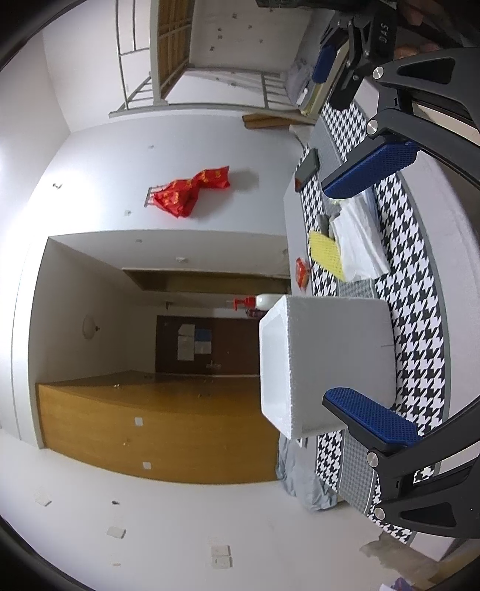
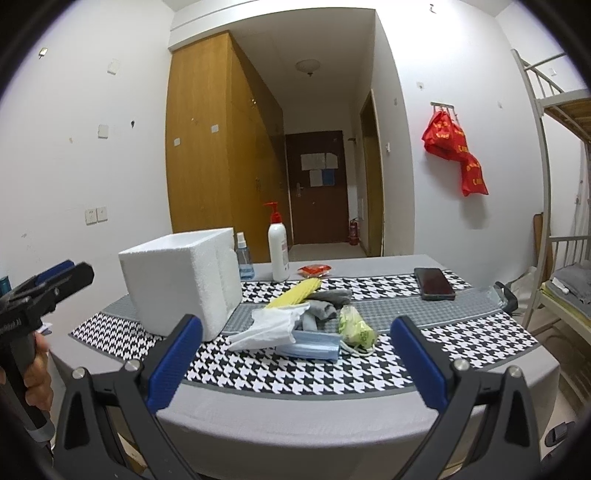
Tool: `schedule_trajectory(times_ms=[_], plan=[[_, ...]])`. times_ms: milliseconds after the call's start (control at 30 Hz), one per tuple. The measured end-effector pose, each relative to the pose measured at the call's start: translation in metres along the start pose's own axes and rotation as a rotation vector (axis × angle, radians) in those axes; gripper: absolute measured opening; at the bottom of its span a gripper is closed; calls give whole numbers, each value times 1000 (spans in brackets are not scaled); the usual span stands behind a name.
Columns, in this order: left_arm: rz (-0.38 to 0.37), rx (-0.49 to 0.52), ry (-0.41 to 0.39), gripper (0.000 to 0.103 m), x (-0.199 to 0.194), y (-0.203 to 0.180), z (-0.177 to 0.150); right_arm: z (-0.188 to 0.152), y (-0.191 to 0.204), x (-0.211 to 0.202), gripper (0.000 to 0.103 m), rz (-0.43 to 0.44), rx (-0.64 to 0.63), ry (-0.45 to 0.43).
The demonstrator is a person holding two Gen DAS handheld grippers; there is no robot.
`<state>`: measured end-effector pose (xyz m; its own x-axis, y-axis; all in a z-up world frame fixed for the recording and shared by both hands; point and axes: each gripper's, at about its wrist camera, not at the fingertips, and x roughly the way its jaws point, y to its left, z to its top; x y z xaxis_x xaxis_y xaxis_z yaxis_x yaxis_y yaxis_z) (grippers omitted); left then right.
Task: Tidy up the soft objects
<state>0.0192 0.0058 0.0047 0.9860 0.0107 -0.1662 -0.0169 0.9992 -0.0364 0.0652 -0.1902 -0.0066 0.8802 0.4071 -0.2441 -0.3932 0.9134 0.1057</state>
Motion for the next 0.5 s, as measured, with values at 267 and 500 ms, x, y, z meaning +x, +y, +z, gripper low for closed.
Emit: schedule_trajectory(times_ms=[267, 500], plan=[[26, -2, 1, 102, 15, 0, 0, 2, -6, 13, 103, -3, 1, 9], [71, -55, -14, 102, 24, 2, 0, 3, -12, 26, 103, -13, 5, 18]])
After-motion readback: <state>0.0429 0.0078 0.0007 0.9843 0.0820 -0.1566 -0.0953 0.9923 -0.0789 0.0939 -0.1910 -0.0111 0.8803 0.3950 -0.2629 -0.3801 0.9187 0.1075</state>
